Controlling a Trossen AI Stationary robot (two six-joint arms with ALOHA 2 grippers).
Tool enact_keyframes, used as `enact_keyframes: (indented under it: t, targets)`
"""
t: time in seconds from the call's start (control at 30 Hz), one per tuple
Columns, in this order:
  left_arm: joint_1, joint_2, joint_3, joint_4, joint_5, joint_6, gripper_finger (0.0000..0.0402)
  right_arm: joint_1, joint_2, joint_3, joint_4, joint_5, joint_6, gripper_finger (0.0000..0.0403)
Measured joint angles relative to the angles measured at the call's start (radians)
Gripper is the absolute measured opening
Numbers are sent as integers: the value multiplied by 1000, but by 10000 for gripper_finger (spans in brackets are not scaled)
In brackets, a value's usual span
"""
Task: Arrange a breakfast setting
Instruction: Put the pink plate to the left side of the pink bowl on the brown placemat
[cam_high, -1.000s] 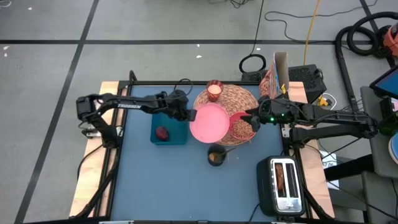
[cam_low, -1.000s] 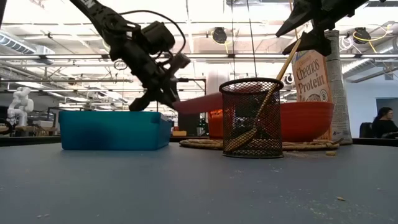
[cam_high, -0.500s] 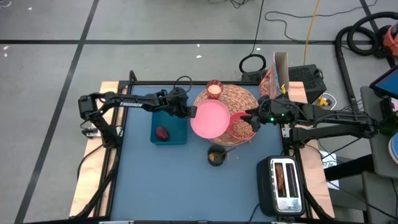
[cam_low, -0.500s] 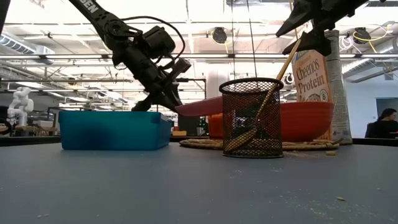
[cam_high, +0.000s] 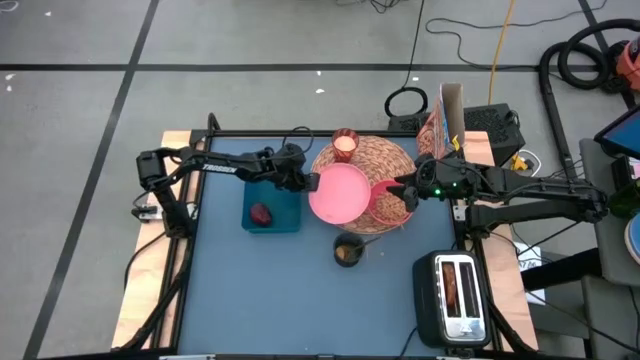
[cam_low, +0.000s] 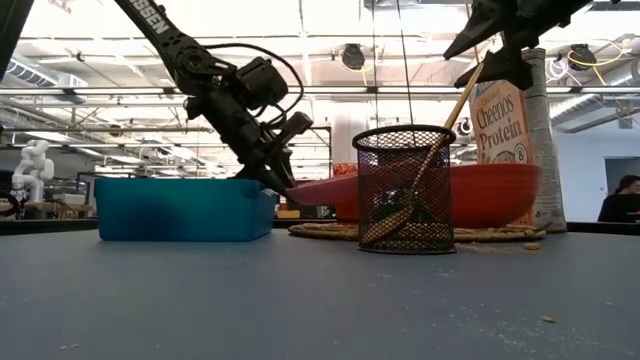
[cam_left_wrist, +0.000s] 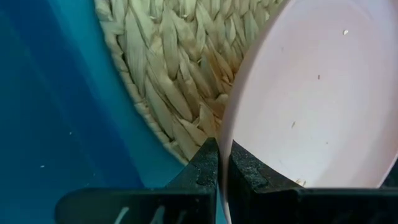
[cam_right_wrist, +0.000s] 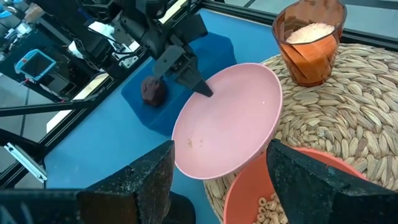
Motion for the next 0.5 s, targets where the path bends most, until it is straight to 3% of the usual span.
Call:
enact_keyframes:
  t: [0.2, 0.5]
  targets:
    - [0, 0, 0, 6, -1, 22, 10, 0, 0, 0, 0, 0, 0, 244]
    - [0, 0, 0, 12, -1, 16, 42, 0, 0, 0, 0, 0, 0, 244]
